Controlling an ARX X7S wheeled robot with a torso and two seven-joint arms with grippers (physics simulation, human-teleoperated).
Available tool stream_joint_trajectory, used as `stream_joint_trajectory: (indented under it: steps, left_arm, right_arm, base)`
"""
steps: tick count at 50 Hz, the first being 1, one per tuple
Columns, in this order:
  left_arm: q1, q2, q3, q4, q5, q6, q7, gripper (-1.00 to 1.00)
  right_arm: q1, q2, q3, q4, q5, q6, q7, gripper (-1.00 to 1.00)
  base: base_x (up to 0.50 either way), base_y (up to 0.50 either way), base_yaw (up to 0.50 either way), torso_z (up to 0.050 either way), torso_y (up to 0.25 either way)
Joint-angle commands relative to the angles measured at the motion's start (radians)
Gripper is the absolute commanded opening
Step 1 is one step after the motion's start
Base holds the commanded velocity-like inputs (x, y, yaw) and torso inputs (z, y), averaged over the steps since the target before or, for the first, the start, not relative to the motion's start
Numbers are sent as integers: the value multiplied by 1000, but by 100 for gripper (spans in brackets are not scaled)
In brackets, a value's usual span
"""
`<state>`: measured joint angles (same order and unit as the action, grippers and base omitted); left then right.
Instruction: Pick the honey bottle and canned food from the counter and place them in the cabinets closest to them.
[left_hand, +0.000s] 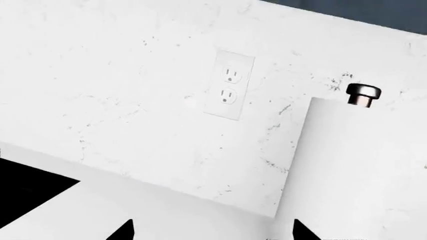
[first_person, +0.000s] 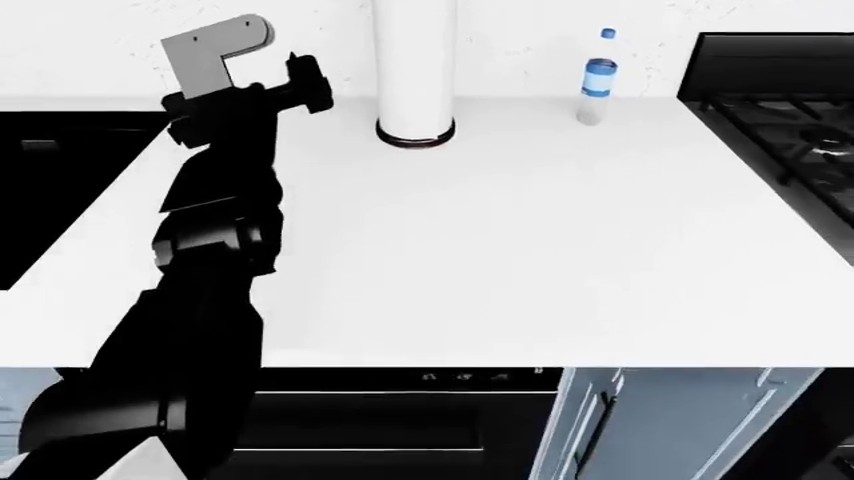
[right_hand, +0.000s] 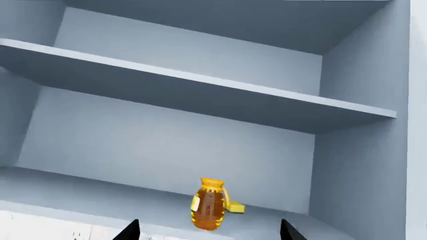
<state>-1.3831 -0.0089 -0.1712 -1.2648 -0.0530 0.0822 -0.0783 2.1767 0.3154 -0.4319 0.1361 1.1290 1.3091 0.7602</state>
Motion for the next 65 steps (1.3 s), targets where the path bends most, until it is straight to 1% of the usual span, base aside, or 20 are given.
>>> stream_joint_trajectory:
  steps: [1, 4, 10, 14, 18, 21, 24, 27, 29, 32, 34, 36, 39, 41, 44, 46, 49, 56, 62, 65]
  left_arm:
    - [151, -2, 65, 563, -200, -387, 34, 100]
    - [224, -19, 89, 988, -242, -519, 10, 100]
    - [346, -54, 103, 1331, -308, -686, -27, 100]
    - [442, -85, 130, 1510, -326, -746, -34, 100]
    - [541, -115, 149, 1655, -344, -774, -30, 100]
    - [613, -146, 188, 1743, -306, -787, -53, 100]
    - [670, -138, 128, 1838, -377, -861, -77, 100]
    - [731, -133, 53, 1934, -463, -928, -92, 100]
    - [777, -135, 8, 1990, -514, -955, -92, 100]
    - [848, -148, -21, 2040, -539, -960, -86, 100]
    - [898, -148, -32, 2061, -514, -912, -86, 100]
    - [932, -140, -60, 2081, -511, -877, -90, 100]
    - [961, -150, -60, 2119, -496, -840, -83, 100]
    - [969, -159, -66, 2158, -508, -847, -86, 100]
    - [968, -165, -92, 2194, -551, -870, -96, 100]
    - [966, -165, -106, 2208, -566, -868, -99, 100]
    - [971, -170, -95, 2212, -527, -828, -101, 100]
    - [988, -181, -143, 2255, -578, -826, -115, 100]
    - [1001, -191, -123, 2253, -560, -797, -111, 100]
    - [1010, -194, -101, 2247, -533, -776, -108, 100]
  right_arm:
    - [-178, 21, 95, -101, 142, 59, 98, 100]
    - [-233, 26, 118, -141, 184, 69, 130, 100]
    - [-350, 38, 169, -242, 270, 68, 201, 100]
    - [-441, 55, 196, -323, 315, 59, 245, 100]
    - [-530, 76, 216, -421, 390, 73, 335, 100]
    - [-619, 99, 240, -523, 427, 58, 388, 100]
    - [-730, 119, 275, -646, 458, 27, 432, 100]
    - [-871, 141, 303, -817, 423, -5, 409, 100]
    - [-985, 152, 330, -921, 357, -42, 357, 100]
    - [-1164, 166, 337, -1045, 182, -118, 231, 100]
    - [-1278, 180, 306, -1093, 32, -184, 145, 100]
    - [-1418, 198, 277, -1110, -127, -299, 50, 100]
    - [-1572, 216, 228, -1098, -305, -450, -41, 100]
    - [-1654, 224, 193, -1083, -398, -535, -80, 100]
    - [-1745, 229, 186, -1068, -468, -646, -121, 100]
    - [-1767, 232, 181, -1070, -493, -677, -130, 100]
    - [-1788, 238, 179, -1089, -520, -706, -132, 100]
    - [-1804, 250, 153, -1110, -567, -724, -130, 100]
    - [-1788, 253, 114, -1142, -629, -701, -91, 100]
    - [-1781, 255, 82, -1150, -696, -703, -65, 100]
  base:
    - [-500, 0, 0, 0, 0]
    - [-500, 0, 0, 0, 0]
    - [-500, 0, 0, 0, 0]
    - [-500, 0, 0, 0, 0]
    - [-500, 0, 0, 0, 0]
    - [-500, 0, 0, 0, 0]
    - [-151, 0, 0, 0, 0]
    - [0, 0, 0, 0, 0]
    - [0, 0, 0, 0, 0]
    - [0, 0, 0, 0, 0]
    - [0, 0, 0, 0, 0]
    - [0, 0, 0, 0, 0]
    - [0, 0, 0, 0, 0]
    - [0, 0, 0, 0, 0]
    - [0, 257, 0, 0, 0]
    - [0, 500, 0, 0, 0]
    - [0, 500, 0, 0, 0]
    - [0, 500, 0, 0, 0]
    - [0, 500, 0, 0, 0]
    - [0, 500, 0, 0, 0]
